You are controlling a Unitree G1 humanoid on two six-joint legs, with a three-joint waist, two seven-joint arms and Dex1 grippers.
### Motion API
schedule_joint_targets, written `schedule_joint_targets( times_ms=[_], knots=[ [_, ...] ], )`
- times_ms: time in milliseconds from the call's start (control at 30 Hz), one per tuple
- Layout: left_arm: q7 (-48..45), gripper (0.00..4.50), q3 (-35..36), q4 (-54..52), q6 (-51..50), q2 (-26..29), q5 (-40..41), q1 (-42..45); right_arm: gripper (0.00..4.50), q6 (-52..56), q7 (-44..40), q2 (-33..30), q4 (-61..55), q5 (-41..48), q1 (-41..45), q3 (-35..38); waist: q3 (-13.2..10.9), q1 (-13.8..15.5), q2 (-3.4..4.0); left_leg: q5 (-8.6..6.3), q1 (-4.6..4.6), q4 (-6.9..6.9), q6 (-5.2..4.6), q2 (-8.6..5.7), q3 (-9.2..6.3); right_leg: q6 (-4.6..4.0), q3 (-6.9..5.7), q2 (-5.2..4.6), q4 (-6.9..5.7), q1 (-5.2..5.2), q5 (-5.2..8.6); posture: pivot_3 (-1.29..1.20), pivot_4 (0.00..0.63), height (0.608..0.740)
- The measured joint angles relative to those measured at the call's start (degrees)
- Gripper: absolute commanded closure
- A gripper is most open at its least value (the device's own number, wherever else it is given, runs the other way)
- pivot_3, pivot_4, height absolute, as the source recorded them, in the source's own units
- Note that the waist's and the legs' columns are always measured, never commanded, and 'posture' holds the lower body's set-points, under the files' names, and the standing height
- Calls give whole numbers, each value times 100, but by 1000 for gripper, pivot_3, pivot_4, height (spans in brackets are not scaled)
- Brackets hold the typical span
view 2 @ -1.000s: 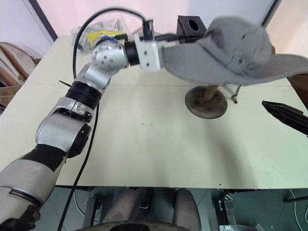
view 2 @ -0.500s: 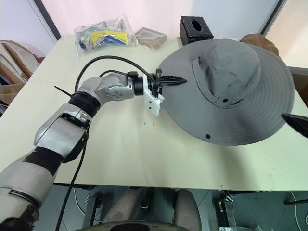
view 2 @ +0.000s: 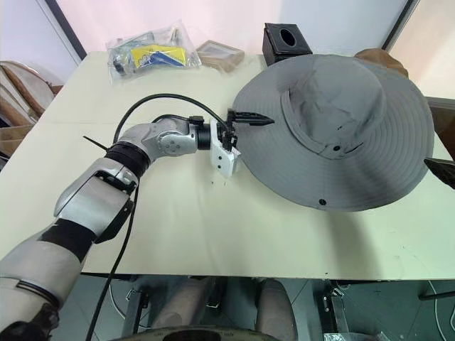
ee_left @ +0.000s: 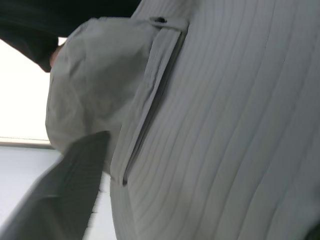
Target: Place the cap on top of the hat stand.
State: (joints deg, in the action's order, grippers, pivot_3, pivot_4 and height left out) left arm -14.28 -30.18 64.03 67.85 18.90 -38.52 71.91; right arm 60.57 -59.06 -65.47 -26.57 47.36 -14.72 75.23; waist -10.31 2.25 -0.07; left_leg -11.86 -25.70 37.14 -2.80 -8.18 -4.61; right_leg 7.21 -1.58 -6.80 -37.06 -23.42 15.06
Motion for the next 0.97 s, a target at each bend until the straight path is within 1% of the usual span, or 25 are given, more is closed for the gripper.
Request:
schedule_joint_targets(
  times_ms=[100,167,267,367,400,433,467,500,567,600,633,700,767,833,900,967],
  knots=[
    [-34,69,0,3,-26,219,-4,0,0,-137,-11,2,55,-73,39,-148,0,3,0,0,0,0,0,0,0,0,0,0,-1,0,0,0,150,734],
    [-76,69,1,29,-133,461,-2,0,0,-244,-48,2,97,-153,55,-263,0,2,0,0,0,0,0,0,0,0,0,1,-1,-1,0,0,150,734],
    [-429,69,8,135,-133,886,118,-6,0,-414,-155,3,179,-313,-6,-344,1,-3,2,0,0,0,0,0,0,0,0,2,-2,-3,0,0,150,734],
    [-1804,69,254,292,-181,1322,958,-223,0,-568,-293,3,317,-460,-51,-438,4,-16,7,0,3,0,1,0,0,-1,0,2,-1,-4,0,0,150,734],
    [-2718,69,445,327,-436,1464,1517,-408,0,-626,-341,2,397,-532,-54,-455,4,-15,7,0,3,0,0,0,0,-2,-2,3,-2,-4,1,0,150,734],
    [-3486,69,625,269,-786,1530,1992,-553,0,-660,-377,1,460,-585,-54,-463,4,-18,7,0,4,1,0,0,0,-2,-3,3,-2,-7,0,0,150,734],
    [-4491,69,874,132,-1396,1610,2612,-728,0,-711,-423,-7,544,-638,-50,-475,3,-27,6,0,3,1,0,0,0,-3,-3,3,-3,-6,1,0,150,734],
    [-5234,69,1055,22,-1958,1704,3073,-821,0,-745,-450,-17,610,-673,-50,-484,1,-24,3,0,1,2,0,0,-2,-3,-4,3,-3,-7,1,0,150,734],
    [-6695,69,1467,-335,-3865,1873,4006,-781,0,-816,-529,-105,766,-775,-34,-524,-3,-6,0,4,-2,15,-7,0,-11,-3,-13,4,-3,-16,1,0,150,734],
    [-7200,69,1633,-497,-4921,1993,4429,-569,0,-861,-567,-144,833,-816,-18,-539,-6,1,-6,4,-5,21,-8,0,-18,-3,-19,5,-3,-13,1,0,150,734],
    [-7506,69,1733,-645,-6168,2101,4933,-196,0,-891,-609,-201,951,-867,29,-588,-13,8,-18,4,-7,29,-9,0,-24,-1,-25,8,-4,-10,1,0,150,734],
    [-7697,69,1878,-1087,-7817,2328,5734,595,0,-962,-658,-360,1121,-939,119,-698,-22,-7,-32,1,-4,31,-12,0,-25,0,-25,7,1,-4,2,0,150,734],
    [-7758,69,1917,-1597,-8731,2514,6382,1051,0,-1011,-691,-406,1211,-1017,211,-742,-12,-38,-14,-13,25,22,-19,-3,-17,11,-16,1,11,20,10,0,150,734],
    [-7802,69,1830,-1897,-9055,2633,6743,1109,0,-1039,-720,-432,1317,-1073,269,-806,12,-84,27,-15,37,7,-21,-4,-13,14,-9,-3,12,24,15,0,150,734],
    [-7804,69,1572,-1948,-9143,2680,6923,1081,0,-1047,-741,-431,1446,-1134,333,-938,9,-142,27,-4,30,-1,-5,-3,-18,6,-9,-2,-9,21,19,0,150,734],
    [-7804,69,1306,-1946,-9074,2654,6926,1035,0,-1072,-772,-433,1488,-1191,391,-999,7,-171,29,2,27,-6,2,-1,-20,1,-8,-2,-18,17,19,0,150,734]
  ],
)
